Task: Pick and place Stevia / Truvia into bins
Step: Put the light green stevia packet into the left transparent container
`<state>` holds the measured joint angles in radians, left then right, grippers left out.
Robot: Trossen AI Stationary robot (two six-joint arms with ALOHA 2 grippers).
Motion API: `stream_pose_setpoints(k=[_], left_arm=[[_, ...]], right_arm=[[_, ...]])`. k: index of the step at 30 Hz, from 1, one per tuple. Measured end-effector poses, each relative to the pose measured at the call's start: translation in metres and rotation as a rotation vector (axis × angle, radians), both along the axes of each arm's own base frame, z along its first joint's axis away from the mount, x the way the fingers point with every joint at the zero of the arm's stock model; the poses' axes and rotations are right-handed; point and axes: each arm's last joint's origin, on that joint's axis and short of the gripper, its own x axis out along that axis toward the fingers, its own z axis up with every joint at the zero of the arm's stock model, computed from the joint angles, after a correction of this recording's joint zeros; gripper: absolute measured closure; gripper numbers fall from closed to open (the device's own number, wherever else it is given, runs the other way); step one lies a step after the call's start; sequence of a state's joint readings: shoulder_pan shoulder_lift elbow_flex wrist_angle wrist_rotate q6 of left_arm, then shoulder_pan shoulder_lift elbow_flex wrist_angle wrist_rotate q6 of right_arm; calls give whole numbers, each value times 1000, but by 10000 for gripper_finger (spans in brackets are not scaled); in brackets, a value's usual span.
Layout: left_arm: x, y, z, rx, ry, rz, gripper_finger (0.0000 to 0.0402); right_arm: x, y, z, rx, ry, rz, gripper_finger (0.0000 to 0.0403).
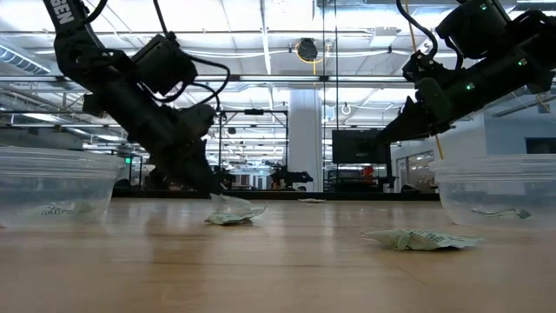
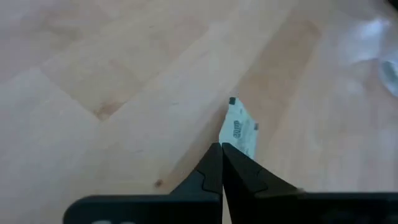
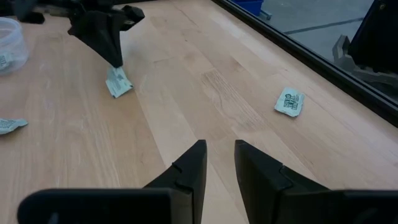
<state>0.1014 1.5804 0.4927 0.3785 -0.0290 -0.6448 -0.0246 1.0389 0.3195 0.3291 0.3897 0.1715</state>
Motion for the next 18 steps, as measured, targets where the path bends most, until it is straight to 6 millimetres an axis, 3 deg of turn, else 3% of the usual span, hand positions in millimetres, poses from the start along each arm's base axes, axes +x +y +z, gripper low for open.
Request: stream_pose_setpoints(k=[9,13,18], left_arm=[[-16,-19,59,82,-178,-162,399],[-41,-34,82,80,-171,-231,398],[-79,-55,94,83,-72,-364,398]], right_arm=[[-1,0,-1,0,13,0,328],[-1,0,-1,0,14,0,328],[-1,0,-1,0,14,0,328]])
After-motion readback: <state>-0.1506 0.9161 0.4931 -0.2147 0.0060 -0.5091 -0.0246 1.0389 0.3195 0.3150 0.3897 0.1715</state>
